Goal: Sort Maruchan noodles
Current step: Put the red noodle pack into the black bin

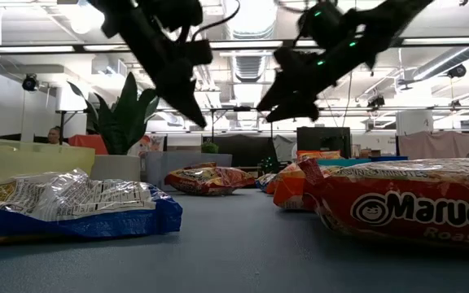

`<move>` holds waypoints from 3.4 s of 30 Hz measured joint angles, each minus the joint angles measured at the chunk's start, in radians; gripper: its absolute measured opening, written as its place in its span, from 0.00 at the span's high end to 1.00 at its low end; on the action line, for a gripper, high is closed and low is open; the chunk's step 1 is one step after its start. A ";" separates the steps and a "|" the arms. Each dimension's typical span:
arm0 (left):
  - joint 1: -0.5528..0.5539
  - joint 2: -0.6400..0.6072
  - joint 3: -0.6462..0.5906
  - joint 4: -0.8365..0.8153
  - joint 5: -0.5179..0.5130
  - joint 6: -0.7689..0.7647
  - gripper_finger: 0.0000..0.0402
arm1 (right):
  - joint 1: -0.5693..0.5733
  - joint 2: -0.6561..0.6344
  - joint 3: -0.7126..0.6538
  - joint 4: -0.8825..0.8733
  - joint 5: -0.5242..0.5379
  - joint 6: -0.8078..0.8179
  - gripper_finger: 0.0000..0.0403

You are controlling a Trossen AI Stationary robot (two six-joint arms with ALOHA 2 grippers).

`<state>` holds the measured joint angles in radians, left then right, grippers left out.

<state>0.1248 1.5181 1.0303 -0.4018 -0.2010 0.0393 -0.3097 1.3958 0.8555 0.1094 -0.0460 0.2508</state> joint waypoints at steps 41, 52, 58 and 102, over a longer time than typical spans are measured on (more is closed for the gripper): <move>-0.022 0.000 -0.275 0.358 0.007 -0.097 0.81 | -0.027 0.430 0.446 -0.428 -0.187 -0.049 0.49; -0.021 0.001 -0.411 0.633 0.004 -0.100 0.81 | -0.049 0.461 0.446 -0.401 -0.224 -0.024 0.33; -0.020 0.001 -0.456 0.710 0.001 -0.110 0.81 | -0.051 0.473 0.446 -0.375 -0.224 -0.016 0.27; -0.040 0.065 -0.474 0.732 -0.025 -0.094 0.81 | -0.101 0.472 0.407 -0.259 -0.268 -0.027 0.22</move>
<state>0.0847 1.5829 0.5568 0.3301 -0.2258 -0.0546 -0.4110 1.8679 1.2624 -0.1498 -0.3137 0.2238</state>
